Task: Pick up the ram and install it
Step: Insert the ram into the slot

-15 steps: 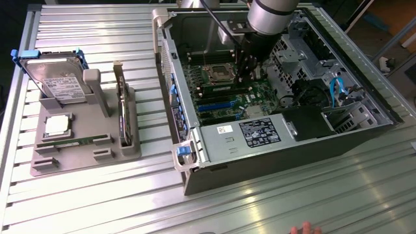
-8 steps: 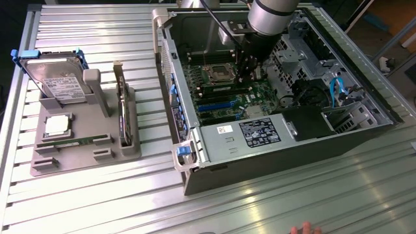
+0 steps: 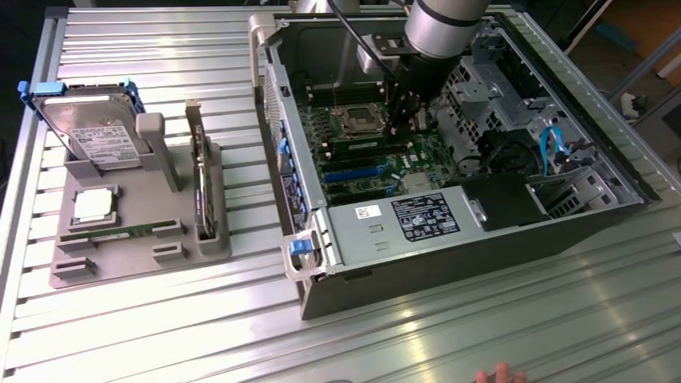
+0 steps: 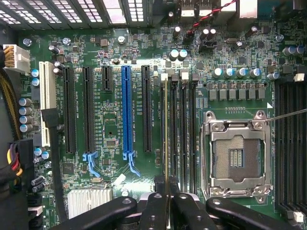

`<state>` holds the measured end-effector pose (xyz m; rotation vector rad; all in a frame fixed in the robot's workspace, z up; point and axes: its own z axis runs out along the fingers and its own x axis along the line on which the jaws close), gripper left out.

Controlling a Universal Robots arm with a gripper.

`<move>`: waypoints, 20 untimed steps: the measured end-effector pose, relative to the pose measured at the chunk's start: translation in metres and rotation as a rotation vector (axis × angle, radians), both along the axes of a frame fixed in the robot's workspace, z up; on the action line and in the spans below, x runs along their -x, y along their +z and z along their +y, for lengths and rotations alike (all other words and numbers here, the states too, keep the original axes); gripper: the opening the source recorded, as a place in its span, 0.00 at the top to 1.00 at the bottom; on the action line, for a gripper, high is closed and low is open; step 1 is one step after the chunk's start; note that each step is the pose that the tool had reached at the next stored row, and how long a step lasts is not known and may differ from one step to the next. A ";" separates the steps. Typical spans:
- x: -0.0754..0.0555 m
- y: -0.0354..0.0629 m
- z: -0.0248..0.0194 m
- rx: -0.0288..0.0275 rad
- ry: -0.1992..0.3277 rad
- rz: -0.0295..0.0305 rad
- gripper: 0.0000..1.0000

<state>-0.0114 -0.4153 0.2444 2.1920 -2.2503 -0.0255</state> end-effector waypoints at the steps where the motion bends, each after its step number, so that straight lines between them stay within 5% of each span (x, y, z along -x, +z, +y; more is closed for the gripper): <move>1: 0.000 -0.0004 0.0003 0.0002 0.000 0.0001 0.88; 10: 0.000 -0.0006 0.0003 0.0002 0.000 0.0008 0.88; 20: -0.002 -0.0005 0.0003 0.0002 0.000 0.0146 0.88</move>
